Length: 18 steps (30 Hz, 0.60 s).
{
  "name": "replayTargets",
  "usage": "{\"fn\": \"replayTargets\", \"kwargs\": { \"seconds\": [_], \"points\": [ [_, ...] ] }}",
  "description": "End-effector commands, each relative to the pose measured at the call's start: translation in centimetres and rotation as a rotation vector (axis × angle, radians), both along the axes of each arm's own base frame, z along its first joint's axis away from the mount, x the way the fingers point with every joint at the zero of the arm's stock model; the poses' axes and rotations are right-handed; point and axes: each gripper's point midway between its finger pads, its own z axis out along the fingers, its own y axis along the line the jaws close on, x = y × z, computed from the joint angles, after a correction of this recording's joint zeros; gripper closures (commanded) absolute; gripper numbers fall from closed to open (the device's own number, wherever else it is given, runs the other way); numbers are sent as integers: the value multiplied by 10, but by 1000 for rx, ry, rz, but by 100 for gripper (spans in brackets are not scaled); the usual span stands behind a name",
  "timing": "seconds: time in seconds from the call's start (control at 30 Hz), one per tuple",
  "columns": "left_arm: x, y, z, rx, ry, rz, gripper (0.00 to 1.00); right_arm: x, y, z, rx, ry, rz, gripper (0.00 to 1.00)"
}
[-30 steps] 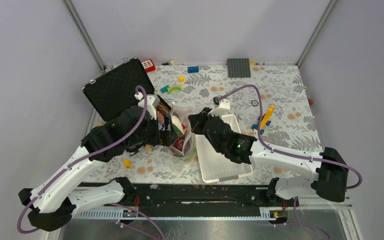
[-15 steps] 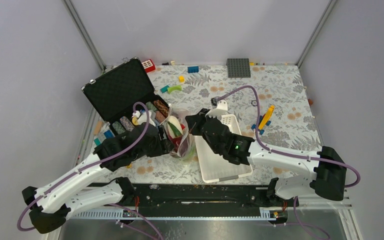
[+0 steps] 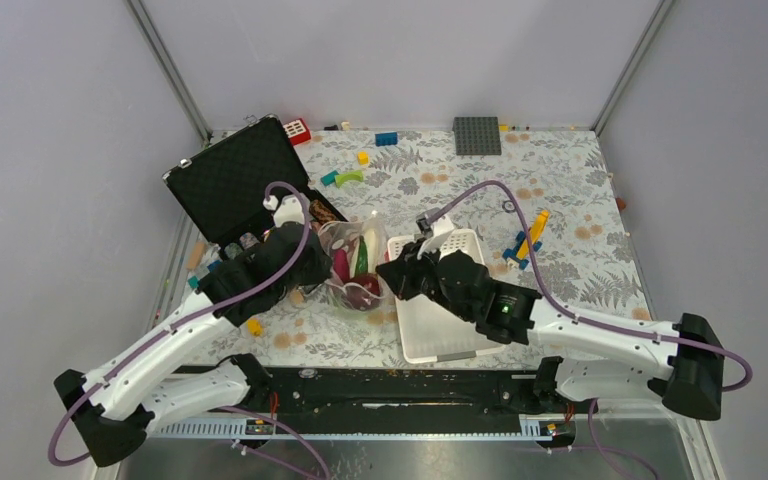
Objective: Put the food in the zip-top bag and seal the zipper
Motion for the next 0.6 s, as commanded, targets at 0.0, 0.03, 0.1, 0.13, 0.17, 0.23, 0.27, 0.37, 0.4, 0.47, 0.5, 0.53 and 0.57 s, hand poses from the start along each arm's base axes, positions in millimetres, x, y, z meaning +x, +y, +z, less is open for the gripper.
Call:
{"fn": "replayTargets", "kwargs": {
  "seconds": [0.0,0.03,0.1,0.13,0.17,0.23,0.27,0.37,0.4,0.47,0.5,0.53,0.57],
  "points": [
    [35,-9,33,32,-170,-125,100,-75,19,4,-14,-14,456,83],
    [37,-15,35,48,-196,-193,100,-84,20,7,3,-33,512,80],
    [35,-29,36,73,-249,-354,100,-85,14,11,0,-116,535,71],
    [33,-34,37,89,-271,-420,100,-81,7,11,-31,-170,516,64],
    [30,-37,37,101,-288,-471,100,-73,-1,14,-74,-234,488,56],
    [22,-44,38,104,-317,-568,100,-52,-23,22,-160,-339,371,40],
    [16,-45,34,111,-329,-618,100,-42,-34,26,-199,-386,315,33],
    [6,-46,31,127,-384,-698,100,-25,-56,31,-349,-525,284,14],
    [6,-45,31,137,-407,-711,100,-22,-61,33,-393,-581,294,10],
    [4,-43,32,153,-434,-732,100,-19,-66,27,-437,-670,383,5],
    [2,-40,30,178,-429,-748,100,-19,-69,23,-437,-697,439,3],
    [2,-38,30,195,-429,-752,100,-19,-72,17,-437,-701,495,2],
    [2,-36,29,205,-434,-752,100,-19,-75,14,-428,-703,545,2]
  ]
}}
